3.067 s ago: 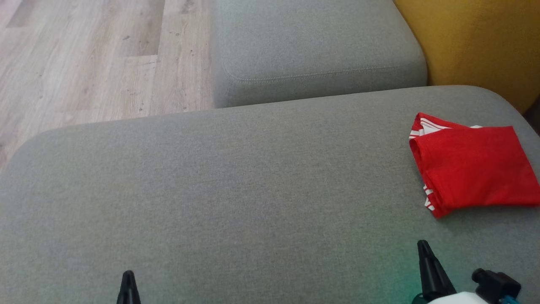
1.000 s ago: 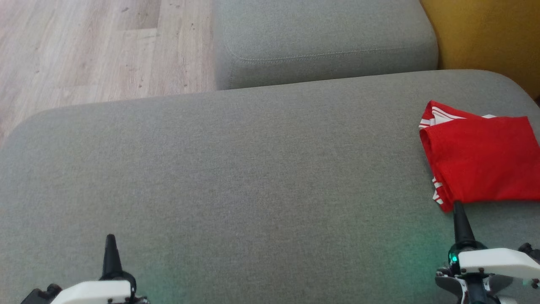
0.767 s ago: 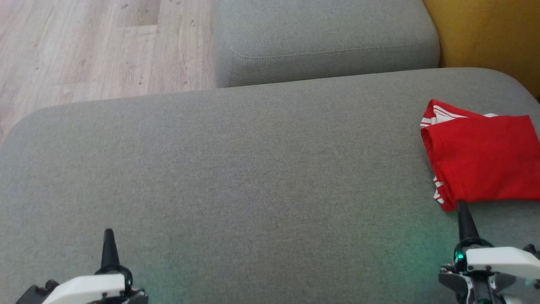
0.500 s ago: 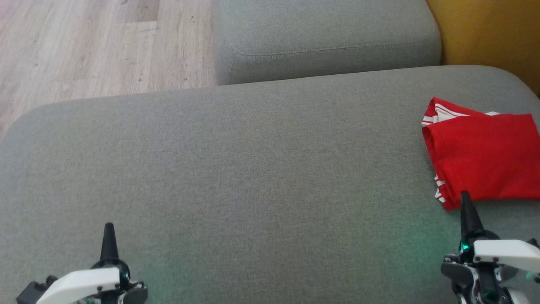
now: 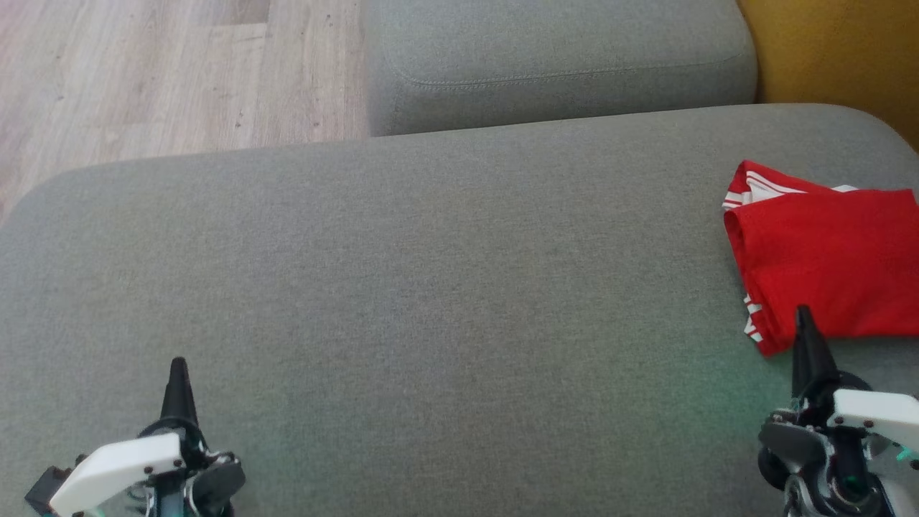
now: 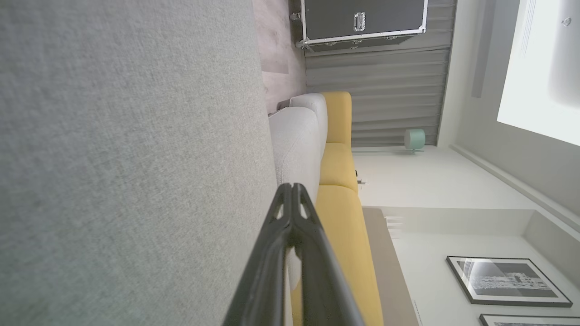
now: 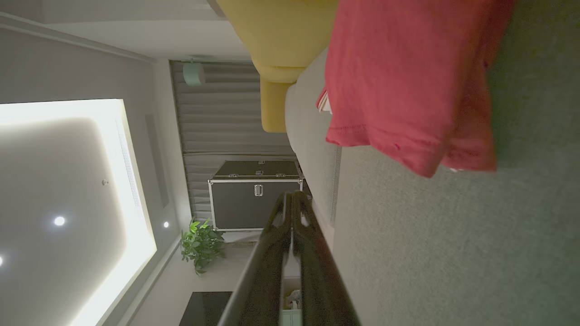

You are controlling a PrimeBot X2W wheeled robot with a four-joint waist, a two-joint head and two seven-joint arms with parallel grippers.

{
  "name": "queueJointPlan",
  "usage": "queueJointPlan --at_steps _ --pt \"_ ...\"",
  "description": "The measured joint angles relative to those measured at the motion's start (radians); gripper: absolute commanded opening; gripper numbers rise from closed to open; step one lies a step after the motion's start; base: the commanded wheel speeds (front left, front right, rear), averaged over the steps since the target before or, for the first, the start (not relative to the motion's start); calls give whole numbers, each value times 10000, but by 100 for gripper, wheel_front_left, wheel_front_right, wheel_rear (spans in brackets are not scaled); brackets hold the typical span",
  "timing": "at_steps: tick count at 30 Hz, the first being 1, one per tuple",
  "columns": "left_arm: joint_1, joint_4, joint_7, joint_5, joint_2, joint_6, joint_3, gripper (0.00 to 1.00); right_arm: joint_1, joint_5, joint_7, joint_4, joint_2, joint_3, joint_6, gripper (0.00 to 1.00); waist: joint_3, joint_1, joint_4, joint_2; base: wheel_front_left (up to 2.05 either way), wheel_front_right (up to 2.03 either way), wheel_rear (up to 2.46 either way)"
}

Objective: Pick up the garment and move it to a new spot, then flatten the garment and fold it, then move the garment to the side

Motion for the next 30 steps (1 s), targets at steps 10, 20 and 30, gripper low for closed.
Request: queueJointPlan --at_steps 10,20,30 --pt "-200 63 130 -437 -13 -86 42 0 -64 437 92 0 0 -138 0 0 34 0 8 0 0 0 0" --pt "-200 63 132 -437 -27 -86 84 0 -64 435 100 0 2 -163 0 0 33 0 8 0 0 0 0" --pt "-200 65 207 -435 -50 -86 165 0 -64 435 171 0 6 -192 0 0 32 0 8 0 0 0 0"
